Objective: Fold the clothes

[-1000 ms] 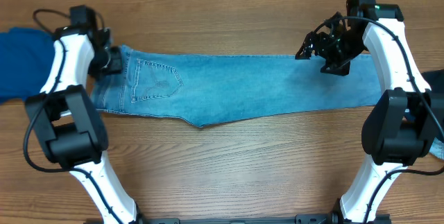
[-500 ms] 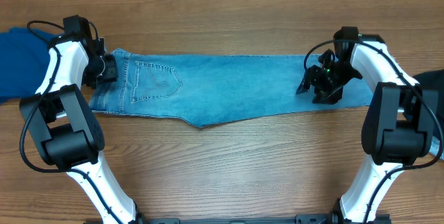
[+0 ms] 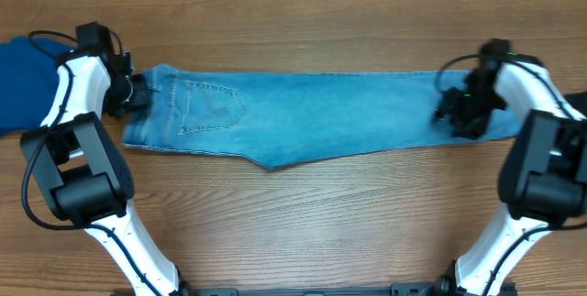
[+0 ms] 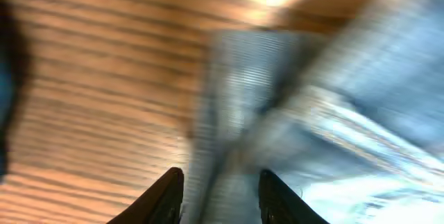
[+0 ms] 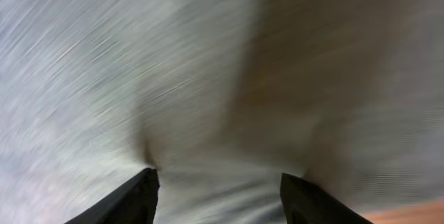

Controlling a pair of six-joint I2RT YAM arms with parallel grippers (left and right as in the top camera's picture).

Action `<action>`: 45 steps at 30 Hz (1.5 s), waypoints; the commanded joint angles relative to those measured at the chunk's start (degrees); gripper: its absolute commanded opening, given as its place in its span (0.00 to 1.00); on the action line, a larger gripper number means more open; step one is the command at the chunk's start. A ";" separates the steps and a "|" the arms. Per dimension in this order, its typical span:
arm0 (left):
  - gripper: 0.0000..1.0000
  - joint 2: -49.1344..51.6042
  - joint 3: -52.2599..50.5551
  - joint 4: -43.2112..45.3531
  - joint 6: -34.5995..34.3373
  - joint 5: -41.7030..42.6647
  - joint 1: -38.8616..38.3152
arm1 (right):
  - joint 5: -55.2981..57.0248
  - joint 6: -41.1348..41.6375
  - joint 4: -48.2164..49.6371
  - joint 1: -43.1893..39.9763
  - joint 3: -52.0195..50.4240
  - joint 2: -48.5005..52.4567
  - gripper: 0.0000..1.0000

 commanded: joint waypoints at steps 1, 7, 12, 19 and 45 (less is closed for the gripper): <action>0.39 -1.53 -0.50 0.04 -0.33 -1.57 1.68 | 9.86 -0.15 1.92 -8.76 -1.42 0.24 0.61; 0.39 -1.53 -0.50 0.07 -0.35 -1.55 1.66 | 3.85 -5.16 3.61 -11.54 -1.33 0.24 0.63; 0.36 -1.57 -0.44 0.07 -0.37 0.52 1.66 | 0.17 -5.38 3.58 -8.68 -1.20 0.22 0.73; 0.39 -5.31 2.21 -2.47 1.95 11.02 0.52 | -3.30 -7.91 3.15 -3.87 2.64 -0.42 0.84; 0.40 -0.96 -8.20 3.17 -1.92 12.00 -12.35 | -18.32 -7.85 -3.08 -1.33 11.89 -11.08 0.94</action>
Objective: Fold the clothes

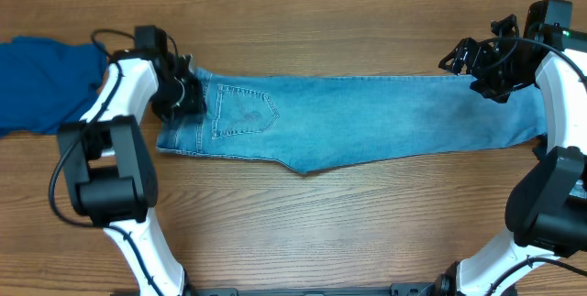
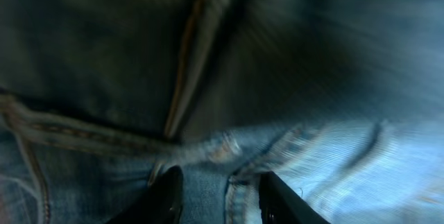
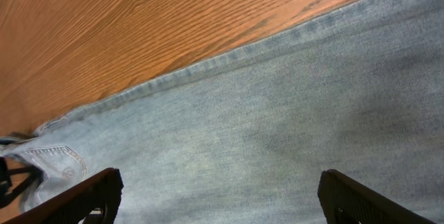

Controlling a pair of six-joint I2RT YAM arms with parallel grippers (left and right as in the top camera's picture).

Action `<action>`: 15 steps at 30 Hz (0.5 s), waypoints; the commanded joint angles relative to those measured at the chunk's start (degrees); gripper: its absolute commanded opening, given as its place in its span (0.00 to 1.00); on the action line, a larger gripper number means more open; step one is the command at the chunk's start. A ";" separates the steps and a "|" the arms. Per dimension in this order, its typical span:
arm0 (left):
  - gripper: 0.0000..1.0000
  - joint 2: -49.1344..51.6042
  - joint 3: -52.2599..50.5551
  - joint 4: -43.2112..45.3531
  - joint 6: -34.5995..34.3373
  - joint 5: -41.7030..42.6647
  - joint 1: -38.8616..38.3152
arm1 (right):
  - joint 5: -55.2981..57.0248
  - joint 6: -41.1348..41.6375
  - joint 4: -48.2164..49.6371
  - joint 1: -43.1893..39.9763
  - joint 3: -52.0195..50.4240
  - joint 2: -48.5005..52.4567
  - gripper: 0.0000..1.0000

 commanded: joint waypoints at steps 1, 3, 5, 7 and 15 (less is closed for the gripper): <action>0.41 1.95 -0.39 1.55 -0.87 -2.25 0.00 | -1.64 -0.24 -0.11 -0.02 0.96 -0.96 0.94; 0.41 2.56 -0.39 2.45 -0.83 -4.90 0.11 | -1.64 -0.22 -0.17 -0.02 0.96 -0.96 0.94; 0.41 2.91 -0.39 3.34 -0.83 -8.63 0.31 | -1.66 -0.20 -0.15 -0.02 0.96 -0.96 0.94; 0.42 3.06 -0.39 4.24 -0.83 -12.79 0.94 | -1.66 -0.20 -0.20 -0.02 0.96 -0.96 0.94; 0.42 3.04 -0.15 7.96 -1.55 -17.77 9.81 | -1.64 -0.22 -0.85 -0.02 0.96 -0.96 0.95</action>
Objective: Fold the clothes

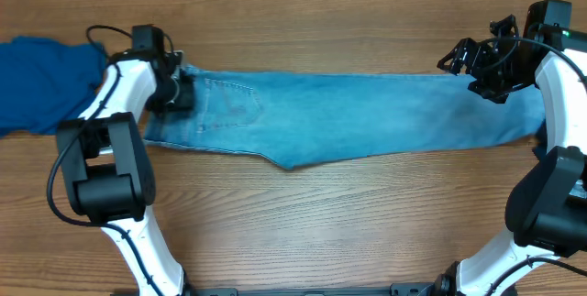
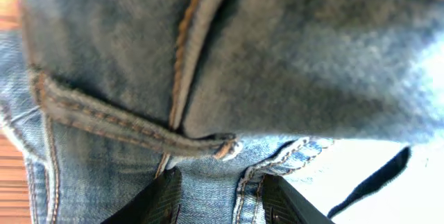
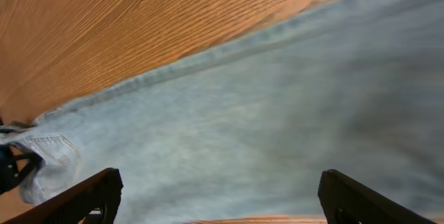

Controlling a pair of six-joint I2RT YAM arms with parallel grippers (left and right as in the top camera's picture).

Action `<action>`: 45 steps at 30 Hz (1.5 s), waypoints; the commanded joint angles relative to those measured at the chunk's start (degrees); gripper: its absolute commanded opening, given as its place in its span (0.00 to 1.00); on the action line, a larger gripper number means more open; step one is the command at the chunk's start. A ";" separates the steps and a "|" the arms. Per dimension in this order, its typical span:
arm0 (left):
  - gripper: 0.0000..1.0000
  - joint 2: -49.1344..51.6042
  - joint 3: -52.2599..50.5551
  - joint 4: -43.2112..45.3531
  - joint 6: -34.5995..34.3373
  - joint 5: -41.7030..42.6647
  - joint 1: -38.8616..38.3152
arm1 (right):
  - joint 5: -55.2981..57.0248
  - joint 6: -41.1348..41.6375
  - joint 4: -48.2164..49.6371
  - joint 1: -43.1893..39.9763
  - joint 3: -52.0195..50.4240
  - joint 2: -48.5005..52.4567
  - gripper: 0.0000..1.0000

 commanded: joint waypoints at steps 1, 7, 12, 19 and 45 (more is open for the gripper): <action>0.41 2.58 0.02 1.14 -1.51 -7.91 8.46 | -0.50 -0.24 -0.33 -0.02 0.94 -0.96 0.95; 0.38 2.58 0.09 0.04 -1.40 -6.51 12.79 | 1.90 -0.24 -2.23 0.35 0.55 -0.90 0.93; 0.38 2.56 0.09 0.02 -1.20 -6.38 12.00 | 7.10 -0.04 -0.83 1.09 -0.81 0.26 0.80; 0.40 2.56 0.09 0.13 -1.20 -5.64 8.85 | 7.08 1.46 3.48 1.09 -0.81 7.50 0.77; 0.49 2.54 6.75 -9.42 -2.73 -2.54 7.08 | 18.58 0.81 5.35 -7.13 1.70 13.29 0.84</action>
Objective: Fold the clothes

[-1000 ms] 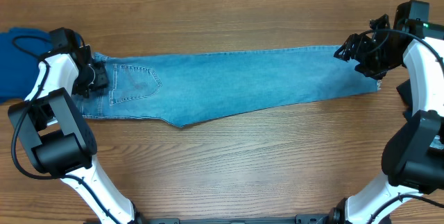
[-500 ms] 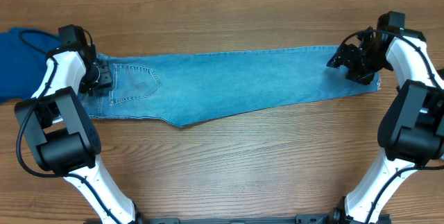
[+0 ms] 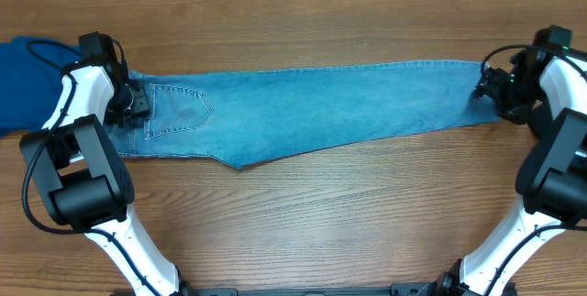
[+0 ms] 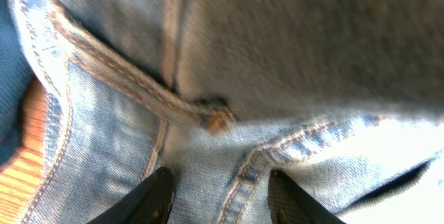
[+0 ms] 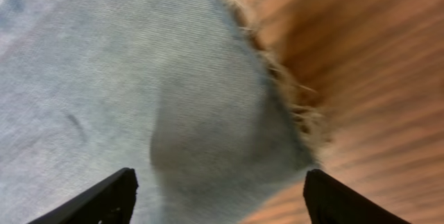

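Light blue jeans (image 3: 312,113) lie stretched flat across the wooden table (image 3: 303,232), waist at the left, leg hem at the right. My left gripper (image 3: 131,113) sits at the waist end. In the left wrist view it (image 4: 218,200) is shut on the waistband denim (image 4: 277,57), with seams and a belt loop between the fingers. My right gripper (image 3: 491,94) is at the leg's end. Seen from the right wrist it (image 5: 218,196) stands open, fingers wide, over the frayed hem (image 5: 277,78).
A dark blue garment (image 3: 23,81) lies bunched at the table's far left, just beyond the jeans' waist; a sliver of it (image 4: 10,78) shows in the left wrist view. Bare wood lies in front of the jeans and behind them.
The jeans lie further left, with the left gripper still holding the waist. The right gripper was open above the leg's far edge and is now low at the frayed hem, still open.
First both grippers were on the jeans' ends, left at the waist, right near the hem. Then the jeans lay further right and the right gripper was open, off the cloth. Since then the left gripper and the jeans have shifted left, and the right gripper stands at the hem.
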Controlling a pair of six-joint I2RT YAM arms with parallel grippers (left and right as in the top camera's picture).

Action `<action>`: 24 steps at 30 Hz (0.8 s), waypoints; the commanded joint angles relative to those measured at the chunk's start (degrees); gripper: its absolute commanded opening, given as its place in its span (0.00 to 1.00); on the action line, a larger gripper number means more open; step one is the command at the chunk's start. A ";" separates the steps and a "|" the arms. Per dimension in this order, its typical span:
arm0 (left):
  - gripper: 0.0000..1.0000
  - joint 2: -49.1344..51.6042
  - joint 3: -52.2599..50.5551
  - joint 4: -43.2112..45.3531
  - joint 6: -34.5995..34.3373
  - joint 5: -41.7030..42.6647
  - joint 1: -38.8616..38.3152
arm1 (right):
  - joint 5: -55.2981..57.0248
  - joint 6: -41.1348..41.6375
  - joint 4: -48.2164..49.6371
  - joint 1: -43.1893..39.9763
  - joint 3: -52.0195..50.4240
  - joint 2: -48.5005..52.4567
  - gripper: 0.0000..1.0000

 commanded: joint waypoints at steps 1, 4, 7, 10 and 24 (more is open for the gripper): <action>0.49 2.14 6.62 -5.77 -0.39 7.10 -1.68 | -0.57 -0.46 -1.36 0.46 3.26 -0.59 0.85; 0.58 2.14 13.38 -10.58 -0.39 11.89 -1.79 | -5.40 -0.46 -3.32 0.68 6.78 -2.69 0.86; 0.60 2.14 21.31 -15.56 -0.39 16.55 -2.05 | -10.78 -0.44 -6.25 0.79 10.95 -5.11 0.86; 0.60 2.14 30.16 -21.44 -0.39 20.37 -2.43 | -14.78 -0.44 -9.33 0.79 14.73 -8.33 0.90; 0.54 -3.45 67.58 -43.36 2.86 34.51 -7.15 | -33.75 -0.02 -14.47 0.79 16.63 -16.46 1.00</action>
